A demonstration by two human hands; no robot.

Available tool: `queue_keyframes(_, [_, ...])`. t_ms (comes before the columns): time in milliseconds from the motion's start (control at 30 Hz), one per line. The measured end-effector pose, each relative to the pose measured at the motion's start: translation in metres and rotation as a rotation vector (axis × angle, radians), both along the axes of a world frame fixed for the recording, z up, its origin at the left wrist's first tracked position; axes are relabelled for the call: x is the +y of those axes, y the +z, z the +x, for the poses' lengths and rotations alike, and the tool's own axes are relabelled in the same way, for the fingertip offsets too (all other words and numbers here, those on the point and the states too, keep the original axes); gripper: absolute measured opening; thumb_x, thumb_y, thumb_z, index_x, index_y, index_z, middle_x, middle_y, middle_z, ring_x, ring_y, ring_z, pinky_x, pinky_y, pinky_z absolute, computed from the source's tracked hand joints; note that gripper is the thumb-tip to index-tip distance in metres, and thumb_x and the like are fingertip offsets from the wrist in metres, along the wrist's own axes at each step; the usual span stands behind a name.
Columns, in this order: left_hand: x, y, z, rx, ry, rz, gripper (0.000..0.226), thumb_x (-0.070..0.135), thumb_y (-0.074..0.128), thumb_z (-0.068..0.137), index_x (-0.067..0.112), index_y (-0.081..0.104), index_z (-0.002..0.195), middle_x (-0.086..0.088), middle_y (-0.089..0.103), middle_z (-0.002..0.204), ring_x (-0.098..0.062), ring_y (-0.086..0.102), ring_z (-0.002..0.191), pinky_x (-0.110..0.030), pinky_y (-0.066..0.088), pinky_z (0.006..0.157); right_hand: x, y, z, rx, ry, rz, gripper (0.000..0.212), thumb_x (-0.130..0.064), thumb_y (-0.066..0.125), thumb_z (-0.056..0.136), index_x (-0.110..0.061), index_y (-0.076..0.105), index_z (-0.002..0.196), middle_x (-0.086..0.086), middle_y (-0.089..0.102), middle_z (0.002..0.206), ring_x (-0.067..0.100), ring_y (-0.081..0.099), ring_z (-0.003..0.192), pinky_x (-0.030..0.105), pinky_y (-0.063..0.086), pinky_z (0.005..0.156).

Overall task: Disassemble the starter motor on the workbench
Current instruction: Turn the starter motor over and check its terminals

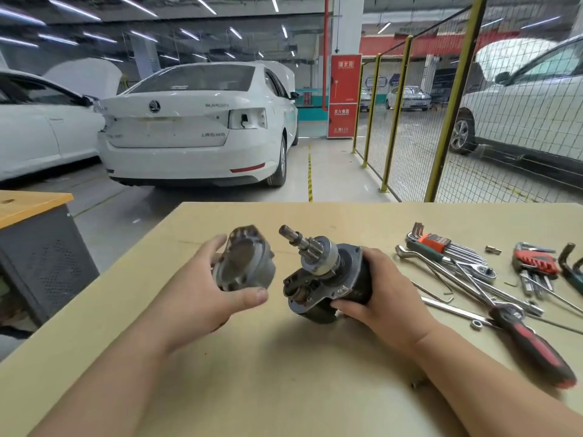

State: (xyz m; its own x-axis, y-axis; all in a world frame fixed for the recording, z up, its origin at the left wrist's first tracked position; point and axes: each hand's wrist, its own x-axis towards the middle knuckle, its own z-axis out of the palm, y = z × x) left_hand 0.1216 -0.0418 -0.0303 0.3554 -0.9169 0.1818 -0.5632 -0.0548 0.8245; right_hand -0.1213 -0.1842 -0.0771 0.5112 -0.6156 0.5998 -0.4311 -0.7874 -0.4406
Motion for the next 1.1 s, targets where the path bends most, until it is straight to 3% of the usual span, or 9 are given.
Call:
queue_keyframes(67, [-0.013, -0.021, -0.003, -0.117, 0.052, 0.101, 0.120, 0.053, 0.086, 0.055, 0.036, 0.017, 0.151, 0.015, 0.047, 0.138, -0.003, 0.056, 0.113, -0.026, 0.049, 0.087, 0.000, 0.000, 0.001, 0.005, -0.021, 0.001, 0.079, -0.040, 0.084, 0.062, -0.023, 0.044, 0.128, -0.020, 0.045, 0.112, 0.004, 0.045, 0.104, 0.004, 0.026, 0.078])
queue_keyframes(133, [-0.025, -0.037, -0.006, -0.325, 0.142, 0.099, 0.112, 0.057, 0.079, 0.063, 0.030, 0.015, 0.152, 0.009, 0.035, 0.149, -0.012, 0.036, 0.132, -0.030, 0.035, 0.106, -0.001, 0.000, 0.003, 0.024, -0.044, 0.014, 0.080, -0.044, 0.081, 0.063, -0.026, 0.042, 0.130, -0.020, 0.046, 0.113, 0.003, 0.044, 0.106, 0.012, 0.029, 0.079])
queue_keyframes(200, [-0.031, -0.048, -0.012, -0.421, 0.180, 0.030, 0.104, 0.061, 0.072, 0.067, 0.030, 0.017, 0.151, 0.010, 0.028, 0.152, -0.014, 0.022, 0.137, -0.033, 0.025, 0.112, -0.003, -0.001, 0.003, 0.033, -0.054, 0.027, 0.080, -0.046, 0.080, 0.063, -0.028, 0.040, 0.131, -0.016, 0.050, 0.118, 0.004, 0.043, 0.107, 0.018, 0.032, 0.080])
queue_keyframes(400, [-0.031, -0.060, -0.034, -0.578, 0.060, 0.121, 0.097, 0.074, 0.061, 0.069, 0.034, 0.023, 0.149, 0.013, 0.027, 0.153, -0.011, 0.018, 0.140, -0.035, 0.011, 0.118, -0.006, -0.001, 0.005, 0.016, -0.028, 0.059, 0.079, -0.044, 0.079, 0.064, -0.028, 0.041, 0.131, -0.010, 0.054, 0.122, 0.007, 0.045, 0.110, 0.020, 0.034, 0.083])
queue_keyframes(500, [-0.029, -0.053, -0.044, -0.381, 0.072, -0.022, 0.108, 0.082, 0.056, 0.058, 0.033, 0.023, 0.149, 0.014, 0.028, 0.151, -0.011, 0.019, 0.141, -0.040, 0.021, 0.116, -0.007, 0.003, 0.005, -0.007, 0.029, 0.095, 0.078, -0.039, 0.081, 0.064, -0.025, 0.044, 0.131, -0.009, 0.056, 0.121, 0.014, 0.050, 0.111, 0.024, 0.038, 0.089])
queue_keyframes(600, [-0.031, -0.043, -0.060, -0.114, -0.053, -0.153, 0.110, 0.085, 0.060, 0.052, 0.037, 0.028, 0.146, 0.021, 0.046, 0.139, 0.000, 0.039, 0.131, -0.031, 0.035, 0.107, -0.004, 0.010, 0.003, 0.024, 0.072, 0.057, 0.078, -0.041, 0.083, 0.062, -0.024, 0.048, 0.130, -0.008, 0.059, 0.119, 0.015, 0.053, 0.108, 0.024, 0.040, 0.089])
queue_keyframes(733, [-0.038, -0.038, -0.075, 0.035, -0.045, -0.254, 0.063, 0.063, 0.075, 0.057, 0.052, 0.049, 0.113, 0.027, 0.064, 0.106, 0.007, 0.060, 0.101, -0.025, 0.047, 0.084, 0.009, 0.025, 0.001, 0.073, 0.181, 0.189, 0.065, -0.058, 0.073, 0.060, -0.045, 0.047, 0.119, -0.022, 0.064, 0.105, 0.001, 0.059, 0.095, 0.030, 0.052, 0.083])
queue_keyframes(933, [-0.032, -0.050, -0.068, 0.240, 0.023, -0.204, 0.057, 0.063, 0.073, 0.056, 0.022, 0.063, 0.094, 0.015, 0.073, 0.086, -0.003, 0.069, 0.080, -0.025, 0.050, 0.070, 0.020, 0.031, 0.007, 0.270, 0.162, 0.317, 0.058, -0.071, 0.058, 0.057, -0.033, 0.057, 0.101, -0.014, 0.065, 0.086, 0.006, 0.061, 0.079, 0.037, 0.054, 0.074])
queue_keyframes(1100, [-0.032, -0.052, -0.064, 0.279, 0.087, -0.131, 0.057, 0.064, 0.077, 0.061, 0.017, 0.066, 0.090, 0.005, 0.075, 0.080, -0.016, 0.072, 0.078, -0.038, 0.057, 0.072, 0.021, 0.038, 0.003, 0.332, 0.120, 0.315, 0.054, -0.058, 0.058, 0.080, -0.029, 0.051, 0.125, -0.011, 0.060, 0.118, 0.008, 0.058, 0.100, 0.026, 0.046, 0.083])
